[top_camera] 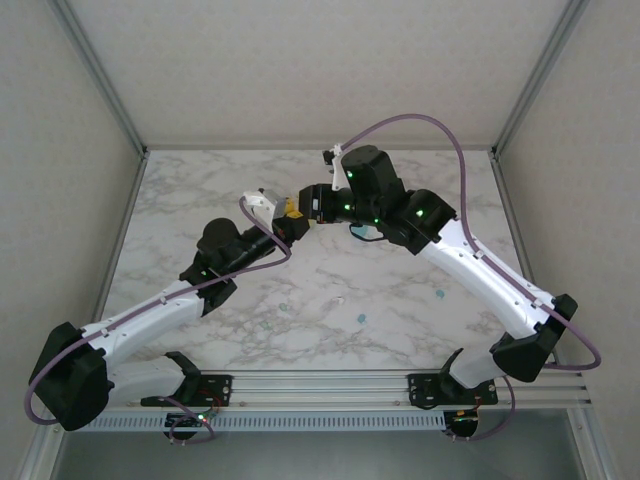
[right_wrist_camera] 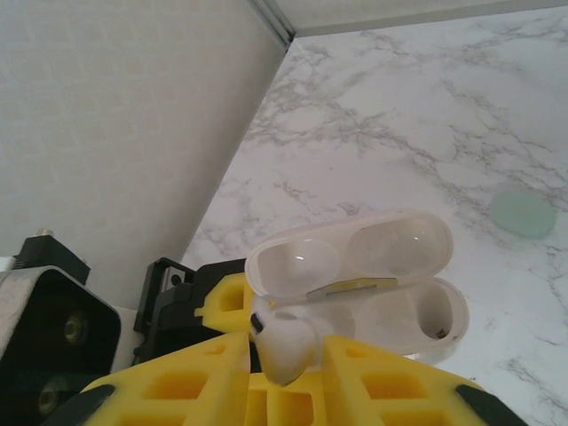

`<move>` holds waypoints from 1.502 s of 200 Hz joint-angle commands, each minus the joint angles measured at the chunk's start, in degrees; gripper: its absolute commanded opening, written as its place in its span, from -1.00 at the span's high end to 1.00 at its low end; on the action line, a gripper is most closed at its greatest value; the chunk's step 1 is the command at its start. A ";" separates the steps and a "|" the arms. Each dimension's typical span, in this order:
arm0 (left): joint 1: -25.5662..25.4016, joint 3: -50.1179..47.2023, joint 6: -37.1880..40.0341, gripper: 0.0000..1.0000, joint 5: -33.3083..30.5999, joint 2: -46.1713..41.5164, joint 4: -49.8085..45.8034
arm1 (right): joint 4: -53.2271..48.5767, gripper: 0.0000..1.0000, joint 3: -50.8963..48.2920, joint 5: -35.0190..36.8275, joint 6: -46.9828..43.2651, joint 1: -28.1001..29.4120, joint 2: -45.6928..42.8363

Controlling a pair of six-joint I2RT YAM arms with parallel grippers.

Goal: Insert the wireless bluetooth earbuds into the charging case

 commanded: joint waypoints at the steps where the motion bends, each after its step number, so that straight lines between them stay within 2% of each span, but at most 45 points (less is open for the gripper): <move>1: -0.40 2.23 0.92 0.75 1.13 -0.98 0.72 | -1.53 0.44 2.27 1.72 -1.05 -0.03 0.78; 85: -0.40 2.42 0.83 0.75 1.88 -1.04 0.24 | -3.96 0.38 4.23 3.90 -4.28 -0.09 2.08; 170: -0.40 2.62 0.81 0.76 2.01 -1.15 0.06 | -8.77 0.34 8.98 1.97 -7.57 -0.07 6.45; 203: -0.40 2.58 0.92 0.76 1.69 -1.17 -0.04 | -9.51 0.49 9.15 3.11 -9.18 -0.03 6.11; 300: -0.31 2.61 1.88 0.76 1.25 -1.50 -1.25 | -15.72 0.58 12.29 6.47 -17.87 -0.06 4.83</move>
